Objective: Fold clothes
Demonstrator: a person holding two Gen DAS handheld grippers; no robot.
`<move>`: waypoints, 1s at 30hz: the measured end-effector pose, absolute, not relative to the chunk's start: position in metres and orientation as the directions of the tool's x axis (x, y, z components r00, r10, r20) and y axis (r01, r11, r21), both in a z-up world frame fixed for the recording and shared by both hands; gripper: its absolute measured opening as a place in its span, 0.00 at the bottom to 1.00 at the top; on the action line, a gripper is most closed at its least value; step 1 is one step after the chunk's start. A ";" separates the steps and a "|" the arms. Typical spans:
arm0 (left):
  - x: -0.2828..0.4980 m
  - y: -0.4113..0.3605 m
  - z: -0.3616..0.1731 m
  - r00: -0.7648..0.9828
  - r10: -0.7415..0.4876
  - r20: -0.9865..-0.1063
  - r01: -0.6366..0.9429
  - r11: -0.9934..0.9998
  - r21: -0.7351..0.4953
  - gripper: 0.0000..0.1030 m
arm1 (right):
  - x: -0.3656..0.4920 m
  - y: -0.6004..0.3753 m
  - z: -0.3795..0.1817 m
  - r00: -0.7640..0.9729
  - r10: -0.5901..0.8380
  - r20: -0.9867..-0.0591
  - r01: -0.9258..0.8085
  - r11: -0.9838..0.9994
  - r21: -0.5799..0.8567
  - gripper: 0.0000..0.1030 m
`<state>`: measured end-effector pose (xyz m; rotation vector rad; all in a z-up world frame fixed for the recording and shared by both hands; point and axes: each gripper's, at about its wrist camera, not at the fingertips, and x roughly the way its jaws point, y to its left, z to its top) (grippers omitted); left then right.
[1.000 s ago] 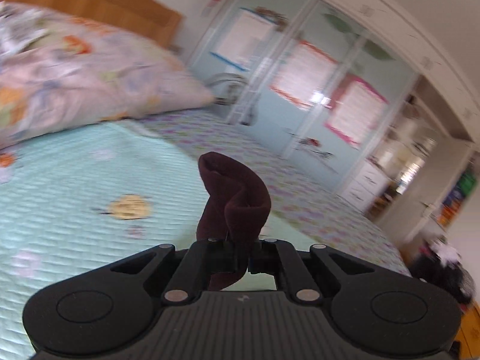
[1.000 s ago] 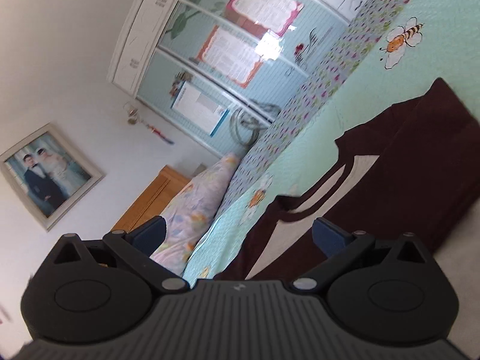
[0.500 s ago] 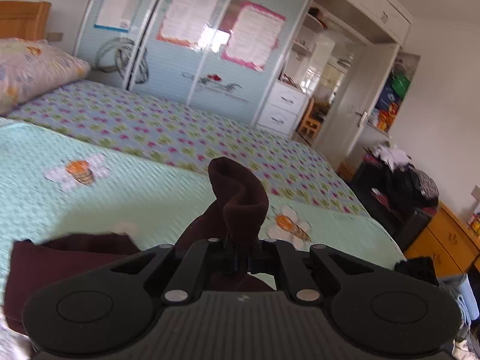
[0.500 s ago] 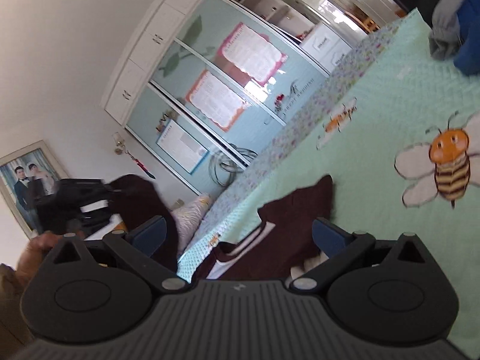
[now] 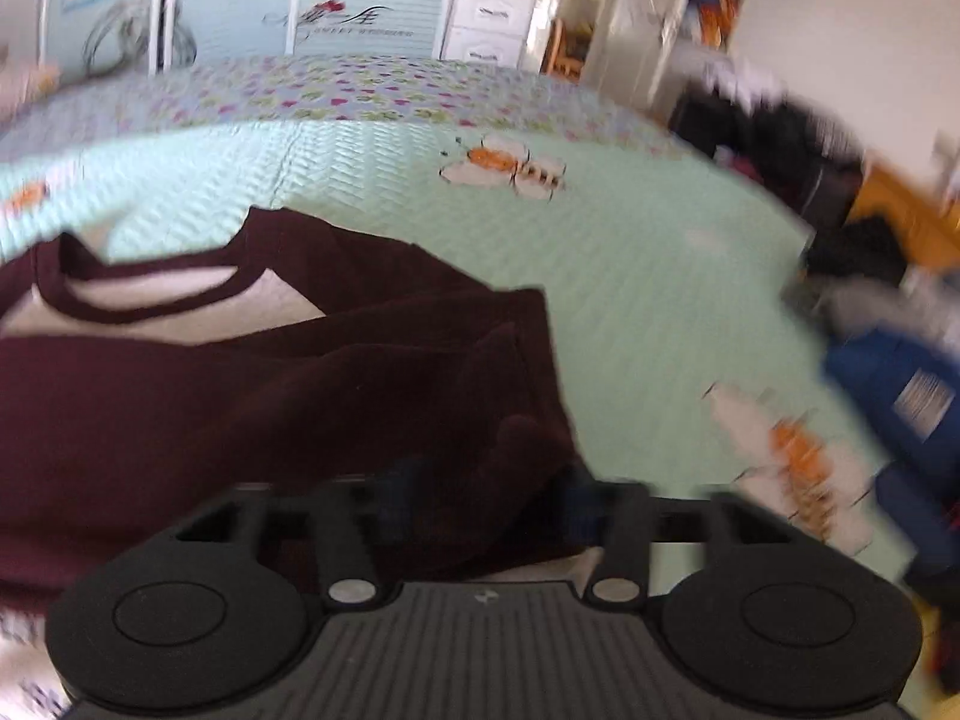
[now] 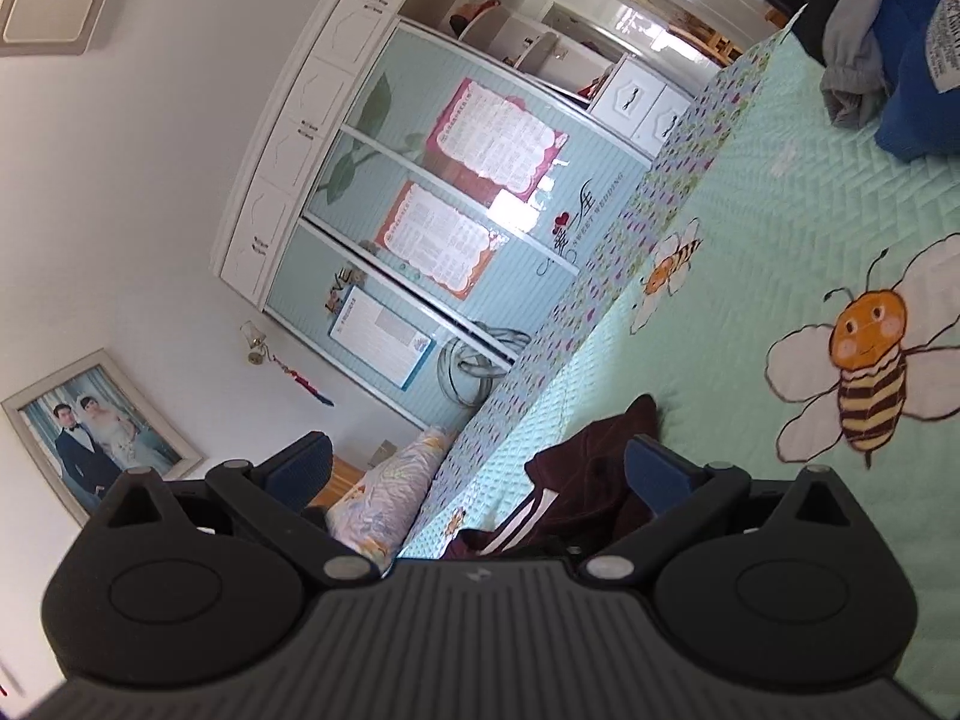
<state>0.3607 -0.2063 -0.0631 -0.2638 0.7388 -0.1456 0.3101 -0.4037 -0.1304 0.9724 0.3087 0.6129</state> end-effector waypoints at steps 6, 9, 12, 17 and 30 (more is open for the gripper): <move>0.321 -0.163 -0.038 0.786 -0.245 -0.567 -0.016 0.910 -0.414 0.97 | 0.317 -0.410 -0.144 0.809 0.588 -0.010 -0.287 0.409 0.867 1.00; 0.310 -0.133 -0.037 0.804 -0.226 -0.549 -0.120 0.844 -0.523 0.97 | 0.320 -0.405 -0.149 0.805 0.592 -0.033 -0.267 0.413 0.871 1.00; 0.324 -0.130 -0.041 0.784 -0.299 -0.544 -0.114 0.792 -0.599 0.93 | 0.322 -0.403 -0.157 0.801 0.595 -0.065 -0.233 0.409 0.882 1.00; 0.363 -0.151 -0.074 0.714 -0.605 -0.352 0.017 0.518 -0.855 0.97 | 0.327 -0.405 -0.168 0.805 0.586 -0.094 -0.187 0.401 0.897 1.00; 0.371 -0.165 -0.097 0.731 -0.618 -0.289 0.023 0.446 -0.895 0.99 | 0.330 -0.404 -0.170 0.798 0.595 -0.098 -0.184 0.394 0.900 1.00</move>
